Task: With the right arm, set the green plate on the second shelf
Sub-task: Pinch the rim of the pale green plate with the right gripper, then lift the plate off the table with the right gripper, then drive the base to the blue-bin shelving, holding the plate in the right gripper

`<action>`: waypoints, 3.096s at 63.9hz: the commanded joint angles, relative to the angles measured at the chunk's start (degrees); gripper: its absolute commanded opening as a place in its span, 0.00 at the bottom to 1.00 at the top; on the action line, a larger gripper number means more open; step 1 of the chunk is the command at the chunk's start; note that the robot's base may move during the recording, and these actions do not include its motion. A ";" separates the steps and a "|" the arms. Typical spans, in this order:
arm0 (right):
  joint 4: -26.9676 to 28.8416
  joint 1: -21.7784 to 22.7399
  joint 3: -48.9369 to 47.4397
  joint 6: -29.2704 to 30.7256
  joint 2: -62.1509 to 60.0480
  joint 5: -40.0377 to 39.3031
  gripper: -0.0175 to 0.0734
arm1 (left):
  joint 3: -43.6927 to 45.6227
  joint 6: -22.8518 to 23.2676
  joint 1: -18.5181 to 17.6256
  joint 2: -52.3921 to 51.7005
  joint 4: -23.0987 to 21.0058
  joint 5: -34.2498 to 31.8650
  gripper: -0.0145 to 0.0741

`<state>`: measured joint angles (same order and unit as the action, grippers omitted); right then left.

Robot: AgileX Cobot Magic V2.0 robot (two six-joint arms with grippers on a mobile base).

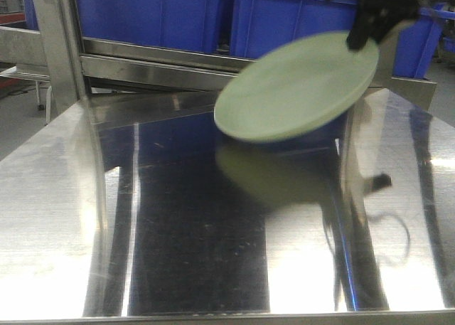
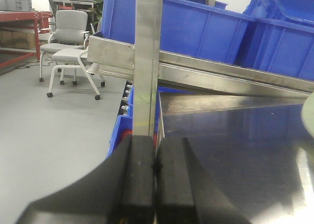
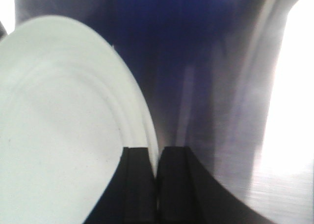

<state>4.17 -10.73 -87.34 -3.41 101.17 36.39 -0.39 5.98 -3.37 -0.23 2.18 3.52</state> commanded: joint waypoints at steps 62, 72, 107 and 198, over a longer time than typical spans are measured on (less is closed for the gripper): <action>-13.96 0.35 59.55 -4.94 -88.55 -28.80 0.22 | -2.34 0.25 -0.25 -0.99 -0.16 -4.62 0.31; -13.96 0.35 59.60 -4.94 -89.07 -27.28 0.22 | -2.34 0.25 -0.25 -0.99 -0.16 -4.62 0.31; -13.96 0.35 59.60 -4.94 -89.07 -30.81 0.22 | -2.34 0.25 -0.25 -0.99 -0.16 -4.62 0.31; -13.96 0.35 59.60 -4.94 -89.07 -30.39 0.22 | -2.34 0.25 -0.25 -0.99 -0.16 -4.62 0.31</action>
<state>-9.43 -10.73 -25.88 -7.98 11.70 12.38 -0.39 5.98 -3.37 -0.23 2.18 3.52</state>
